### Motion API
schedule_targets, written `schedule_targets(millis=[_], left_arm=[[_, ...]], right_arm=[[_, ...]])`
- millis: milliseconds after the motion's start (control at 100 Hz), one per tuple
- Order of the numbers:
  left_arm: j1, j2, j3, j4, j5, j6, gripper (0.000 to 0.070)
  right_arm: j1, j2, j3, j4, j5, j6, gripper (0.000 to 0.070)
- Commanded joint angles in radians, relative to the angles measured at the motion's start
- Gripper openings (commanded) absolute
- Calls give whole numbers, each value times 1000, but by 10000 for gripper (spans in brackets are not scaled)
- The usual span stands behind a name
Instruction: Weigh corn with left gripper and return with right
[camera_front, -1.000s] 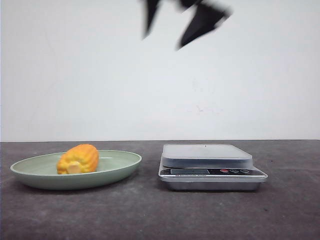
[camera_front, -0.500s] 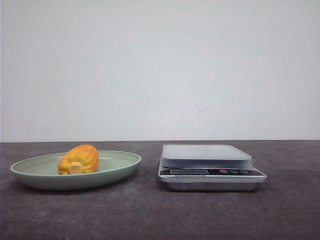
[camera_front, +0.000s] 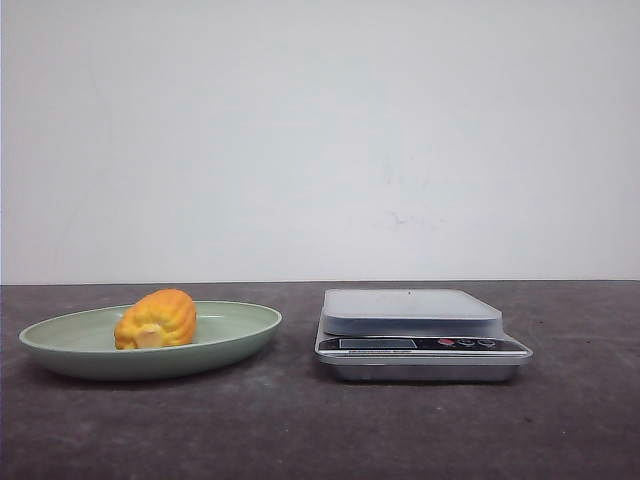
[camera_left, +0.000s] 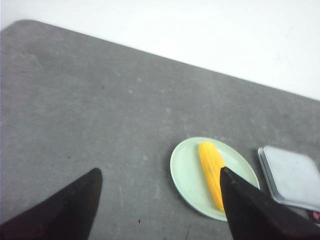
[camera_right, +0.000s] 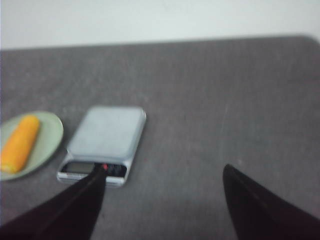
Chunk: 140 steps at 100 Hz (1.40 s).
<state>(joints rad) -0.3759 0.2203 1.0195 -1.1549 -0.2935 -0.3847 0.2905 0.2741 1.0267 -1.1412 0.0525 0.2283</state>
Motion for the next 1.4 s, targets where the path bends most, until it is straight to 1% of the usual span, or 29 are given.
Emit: schedule_targets(millis=[0, 30, 40, 50, 70, 120, 230, 410, 1210, 1260, 1310, 1390], left_arm=[[-3, 0, -2, 11, 3, 10, 303], [-3, 0, -9, 13, 4, 10, 229], [-3, 0, -11, 14, 4, 10, 203], [-3, 0, -13, 16, 4, 10, 176], [-3, 0, -18, 20, 4, 10, 126], [-3, 0, -27, 26, 4, 13, 1], [-3, 0, -39, 29, 4, 36, 0], [-3, 0, -39, 25, 3, 33, 0], [0, -4, -42, 26, 3, 34, 0], [18, -9, -56, 37, 3, 40, 0], [50, -16, -83, 63, 0, 64, 0], [116, -35, -157, 166, 3, 84, 0]], right_arm=[[1, -42, -31, 16, 1, 23, 264], [1, -60, -50, 19, 5, 23, 155], [1, -67, -57, 20, 9, 23, 94], [1, -69, -60, 21, 11, 23, 71], [1, -78, -71, 26, 20, 22, 0], [1, -89, -84, 36, 31, 23, 7], [1, -90, -95, 47, 35, 28, 7], [1, -90, -97, 41, 24, 29, 7], [1, -90, -96, 48, 27, 26, 7], [1, -90, -96, 48, 27, 26, 7], [1, -90, -96, 48, 27, 26, 7], [1, -90, -96, 48, 27, 26, 7]])
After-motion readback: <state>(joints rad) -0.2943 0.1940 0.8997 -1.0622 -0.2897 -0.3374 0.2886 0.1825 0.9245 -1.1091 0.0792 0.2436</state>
